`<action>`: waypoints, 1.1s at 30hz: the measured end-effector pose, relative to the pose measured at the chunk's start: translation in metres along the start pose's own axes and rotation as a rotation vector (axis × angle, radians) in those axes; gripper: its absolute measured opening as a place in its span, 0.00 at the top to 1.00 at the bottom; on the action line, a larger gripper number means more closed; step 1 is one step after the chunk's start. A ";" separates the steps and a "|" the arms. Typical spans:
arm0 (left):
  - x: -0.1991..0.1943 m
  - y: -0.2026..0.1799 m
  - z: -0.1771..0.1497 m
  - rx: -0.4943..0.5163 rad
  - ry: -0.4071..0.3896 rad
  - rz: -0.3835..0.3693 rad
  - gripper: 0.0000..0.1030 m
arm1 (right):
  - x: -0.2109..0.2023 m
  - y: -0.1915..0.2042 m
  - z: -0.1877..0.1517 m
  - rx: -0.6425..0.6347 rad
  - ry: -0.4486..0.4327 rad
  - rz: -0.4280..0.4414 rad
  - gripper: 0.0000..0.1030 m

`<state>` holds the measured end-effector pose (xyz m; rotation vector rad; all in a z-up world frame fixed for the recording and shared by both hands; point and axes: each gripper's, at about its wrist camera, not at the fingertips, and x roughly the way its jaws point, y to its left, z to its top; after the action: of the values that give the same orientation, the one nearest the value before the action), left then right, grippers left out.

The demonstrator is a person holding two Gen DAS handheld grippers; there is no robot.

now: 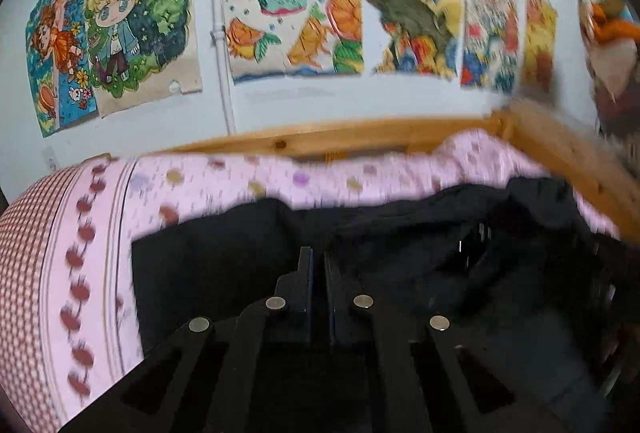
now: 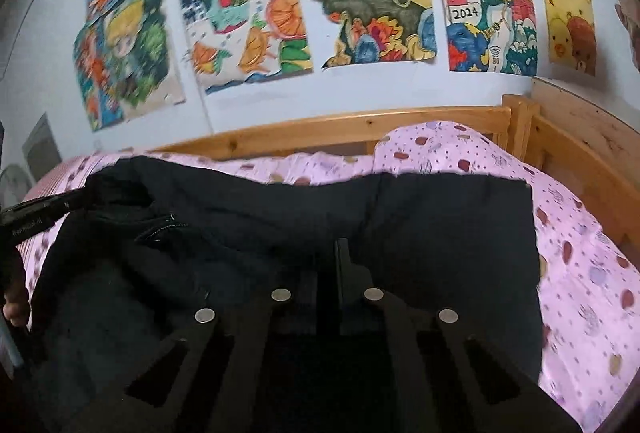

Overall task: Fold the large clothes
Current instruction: 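Grasp the jacket hem with both grippers, then lift the hem with both grippers and fold it over toward the collar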

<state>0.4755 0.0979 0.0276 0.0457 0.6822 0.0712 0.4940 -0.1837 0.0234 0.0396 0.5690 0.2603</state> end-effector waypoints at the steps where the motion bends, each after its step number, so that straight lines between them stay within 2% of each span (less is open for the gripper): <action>1: 0.000 -0.003 -0.009 0.027 0.030 0.011 0.95 | -0.001 0.003 -0.002 -0.024 0.008 -0.008 0.95; 3: 0.006 -0.006 -0.021 0.055 0.093 0.018 0.95 | 0.001 0.005 -0.005 -0.049 0.037 -0.025 0.96; 6: 0.028 -0.015 -0.038 0.114 0.188 0.039 0.95 | 0.015 -0.003 -0.011 -0.023 0.110 -0.039 0.96; 11: 0.062 -0.020 -0.051 0.137 0.259 0.066 0.98 | 0.050 -0.015 -0.021 0.043 0.203 -0.041 0.96; 15: 0.064 -0.018 -0.052 0.121 0.234 0.055 0.98 | 0.056 -0.016 -0.030 0.054 0.208 -0.042 0.96; 19: 0.041 -0.004 -0.056 0.053 0.158 -0.016 0.98 | 0.040 -0.019 -0.032 0.086 0.164 0.006 0.95; 24: 0.013 0.008 -0.058 -0.009 0.130 -0.038 0.97 | 0.018 -0.028 -0.031 0.141 0.159 0.049 0.92; 27: -0.005 0.010 -0.053 -0.042 0.071 -0.048 0.95 | 0.000 -0.032 -0.026 0.160 0.132 0.035 0.87; 30: -0.016 0.015 -0.036 -0.089 -0.001 -0.064 0.95 | -0.015 -0.033 -0.011 0.160 0.061 0.034 0.67; 31: -0.020 0.015 -0.027 -0.111 -0.029 -0.075 0.95 | -0.018 -0.030 -0.004 0.146 0.032 0.028 0.65; 33: -0.021 0.016 -0.010 -0.151 -0.072 -0.098 0.89 | -0.021 -0.027 0.009 0.128 -0.021 0.026 0.64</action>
<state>0.4519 0.1123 0.0340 -0.1298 0.6050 0.0265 0.4875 -0.2147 0.0393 0.1737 0.5641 0.2480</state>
